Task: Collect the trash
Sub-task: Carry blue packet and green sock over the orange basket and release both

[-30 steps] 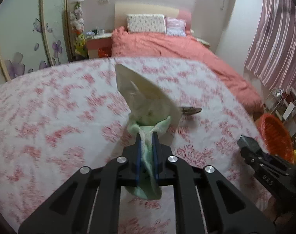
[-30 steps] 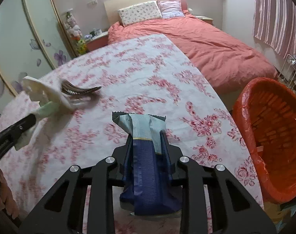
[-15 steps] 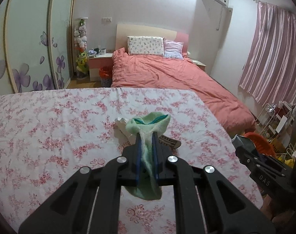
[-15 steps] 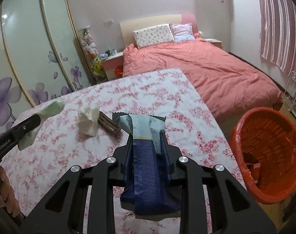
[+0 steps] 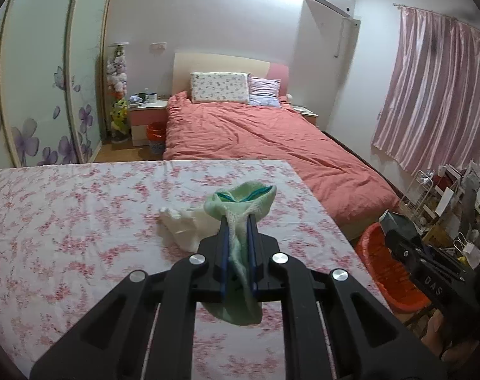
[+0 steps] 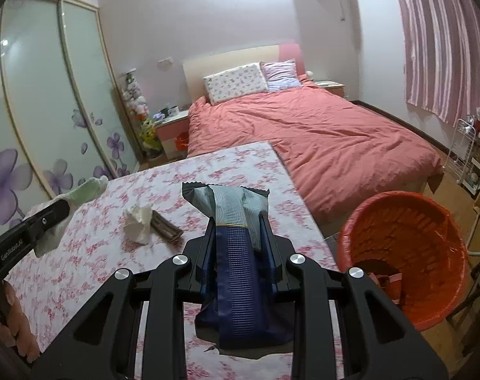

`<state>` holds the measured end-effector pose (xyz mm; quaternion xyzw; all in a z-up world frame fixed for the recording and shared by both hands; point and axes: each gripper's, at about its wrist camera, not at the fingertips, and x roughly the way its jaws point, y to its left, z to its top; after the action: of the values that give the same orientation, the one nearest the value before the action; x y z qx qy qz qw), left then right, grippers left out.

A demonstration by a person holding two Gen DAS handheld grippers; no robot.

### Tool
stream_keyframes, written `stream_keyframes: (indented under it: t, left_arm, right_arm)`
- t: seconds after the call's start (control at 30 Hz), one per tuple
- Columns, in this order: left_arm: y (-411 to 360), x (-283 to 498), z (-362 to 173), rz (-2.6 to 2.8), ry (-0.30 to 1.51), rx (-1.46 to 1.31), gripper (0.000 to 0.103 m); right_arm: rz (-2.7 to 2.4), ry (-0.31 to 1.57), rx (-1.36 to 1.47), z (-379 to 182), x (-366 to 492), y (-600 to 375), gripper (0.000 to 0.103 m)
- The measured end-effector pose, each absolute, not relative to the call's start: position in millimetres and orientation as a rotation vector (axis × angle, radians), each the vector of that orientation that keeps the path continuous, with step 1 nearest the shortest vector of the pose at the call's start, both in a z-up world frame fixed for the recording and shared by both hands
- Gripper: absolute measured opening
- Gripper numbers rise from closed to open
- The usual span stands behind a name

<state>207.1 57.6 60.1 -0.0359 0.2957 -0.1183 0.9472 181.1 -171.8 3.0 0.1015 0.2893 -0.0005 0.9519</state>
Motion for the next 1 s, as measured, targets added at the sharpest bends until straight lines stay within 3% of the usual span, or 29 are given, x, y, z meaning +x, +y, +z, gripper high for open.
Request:
stream_keyframes:
  t: [1.0]
  left_arm:
    - [-199.7, 211.9, 10.4, -0.703, 0.716, 0.004, 0.012]
  right_arm:
    - [-0.282, 0.525, 0.471, -34.9, 164.9, -361.0, 0.027]
